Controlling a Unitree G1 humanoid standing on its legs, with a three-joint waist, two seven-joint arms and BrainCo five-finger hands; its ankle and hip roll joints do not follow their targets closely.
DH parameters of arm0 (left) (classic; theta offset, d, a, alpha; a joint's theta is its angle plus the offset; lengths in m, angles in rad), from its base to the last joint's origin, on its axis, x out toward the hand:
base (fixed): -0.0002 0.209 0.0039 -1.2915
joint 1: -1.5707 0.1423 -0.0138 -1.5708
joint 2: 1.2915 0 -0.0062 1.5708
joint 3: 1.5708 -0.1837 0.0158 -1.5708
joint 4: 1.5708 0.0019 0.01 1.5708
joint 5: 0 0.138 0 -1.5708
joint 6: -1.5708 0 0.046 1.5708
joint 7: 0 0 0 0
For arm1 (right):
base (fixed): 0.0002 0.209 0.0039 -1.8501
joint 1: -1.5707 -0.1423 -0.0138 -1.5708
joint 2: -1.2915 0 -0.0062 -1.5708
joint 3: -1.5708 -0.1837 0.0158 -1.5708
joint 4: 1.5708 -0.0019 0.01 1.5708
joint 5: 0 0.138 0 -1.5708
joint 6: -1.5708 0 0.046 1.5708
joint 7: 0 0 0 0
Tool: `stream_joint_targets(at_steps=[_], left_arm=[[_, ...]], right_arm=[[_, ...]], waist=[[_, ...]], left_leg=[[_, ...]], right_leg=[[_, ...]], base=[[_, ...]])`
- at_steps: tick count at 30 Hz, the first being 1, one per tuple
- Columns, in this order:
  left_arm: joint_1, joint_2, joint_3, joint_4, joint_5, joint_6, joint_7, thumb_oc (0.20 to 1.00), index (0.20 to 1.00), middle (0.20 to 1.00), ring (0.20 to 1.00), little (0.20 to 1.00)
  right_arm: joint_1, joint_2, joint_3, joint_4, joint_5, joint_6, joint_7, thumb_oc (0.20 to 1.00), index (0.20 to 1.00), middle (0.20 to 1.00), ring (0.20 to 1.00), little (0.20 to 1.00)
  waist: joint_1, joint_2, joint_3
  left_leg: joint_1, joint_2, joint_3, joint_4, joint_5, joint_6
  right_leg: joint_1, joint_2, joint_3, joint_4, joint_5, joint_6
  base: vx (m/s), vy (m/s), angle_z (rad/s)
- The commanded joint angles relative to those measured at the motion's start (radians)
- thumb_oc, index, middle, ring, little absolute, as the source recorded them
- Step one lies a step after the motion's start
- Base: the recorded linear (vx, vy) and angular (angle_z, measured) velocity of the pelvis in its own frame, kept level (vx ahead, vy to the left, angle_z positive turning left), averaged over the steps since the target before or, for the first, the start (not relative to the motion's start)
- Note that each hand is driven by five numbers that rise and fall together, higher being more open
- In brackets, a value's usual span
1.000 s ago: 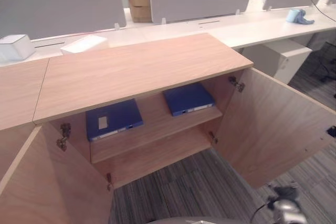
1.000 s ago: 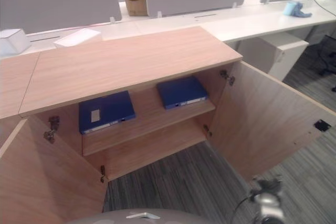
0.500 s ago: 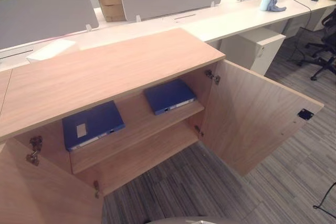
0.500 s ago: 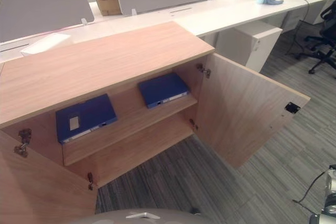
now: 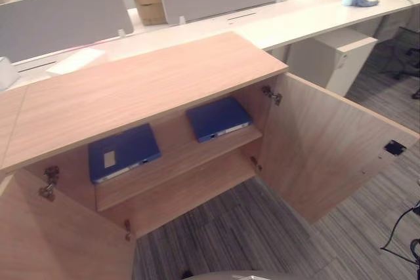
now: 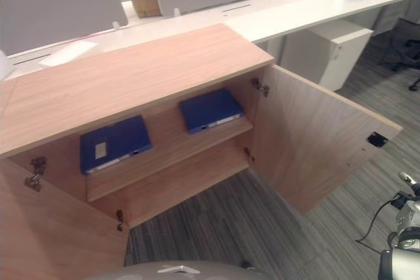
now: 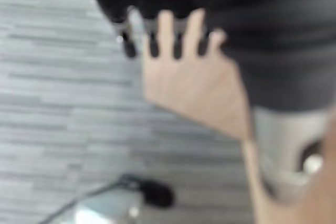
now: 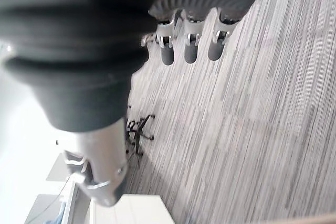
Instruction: Put the empty folder in the office cabinet
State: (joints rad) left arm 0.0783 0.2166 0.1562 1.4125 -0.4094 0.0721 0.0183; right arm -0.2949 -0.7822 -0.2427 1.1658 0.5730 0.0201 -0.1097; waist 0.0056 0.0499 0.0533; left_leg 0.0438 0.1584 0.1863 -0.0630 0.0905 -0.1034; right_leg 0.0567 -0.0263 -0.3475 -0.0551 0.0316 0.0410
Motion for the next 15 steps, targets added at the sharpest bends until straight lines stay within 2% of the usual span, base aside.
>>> stream_joint_targets(at_steps=[1, 9, 12, 15], left_arm=[[0.004, 0.051, 0.003, 0.036, -0.019, -0.013, -0.006, 1.0, 1.0, 1.0, 1.0, 1.0], [0.013, 0.049, -0.026, 0.034, 0.003, -0.017, -0.009, 1.0, 1.0, 1.0, 1.0, 1.0], [0.003, 0.07, -0.034, 0.051, 0.035, -0.02, -0.002, 1.0, 1.0, 1.0, 1.0, 1.0], [-0.004, 0.074, -0.042, 0.05, 0.035, -0.017, -0.007, 1.0, 1.0, 1.0, 1.0, 1.0]], right_arm=[[-0.098, -0.043, 0.074, 0.044, 0.015, -0.063, 0.056, 1.0, 1.0, 1.0, 1.0, 1.0], [-0.243, -0.094, 0.233, 0.119, -0.11, -0.041, 0.07, 1.0, 1.0, 1.0, 1.0, 1.0], [-0.299, -0.065, 0.333, 0.111, -0.152, -0.027, 0.11, 1.0, 1.0, 1.0, 1.0, 1.0], [-0.324, -0.017, 0.43, 0.061, -0.145, 0.0, 0.195, 1.0, 1.0, 1.0, 1.0, 1.0]], waist=[[0.03, -0.067, -0.031], [0.059, -0.066, -0.031], [0.071, -0.079, -0.035], [0.08, -0.085, -0.033]], left_leg=[[0.037, 0.022, -0.012, -0.024, -0.029, -0.031], [0.026, 0.021, -0.029, -0.024, -0.014, -0.039], [0.024, 0.022, -0.037, -0.024, -0.011, -0.044], [0.031, 0.025, -0.039, -0.024, -0.01, -0.046]], right_leg=[[-0.002, -0.032, 0.055, 0.034, -0.097, 0.036], [0.006, -0.028, 0.04, 0.017, -0.094, 0.034], [0.014, -0.024, 0.037, 0.01, -0.094, 0.033], [0.025, -0.02, 0.036, 0.007, -0.098, 0.028]], base=[[0.02, -0.034, 0.1], [0.01, -0.03, 0.12], [0.02, -0.045, 0.08], [0.0, 0.0, 0.0]])
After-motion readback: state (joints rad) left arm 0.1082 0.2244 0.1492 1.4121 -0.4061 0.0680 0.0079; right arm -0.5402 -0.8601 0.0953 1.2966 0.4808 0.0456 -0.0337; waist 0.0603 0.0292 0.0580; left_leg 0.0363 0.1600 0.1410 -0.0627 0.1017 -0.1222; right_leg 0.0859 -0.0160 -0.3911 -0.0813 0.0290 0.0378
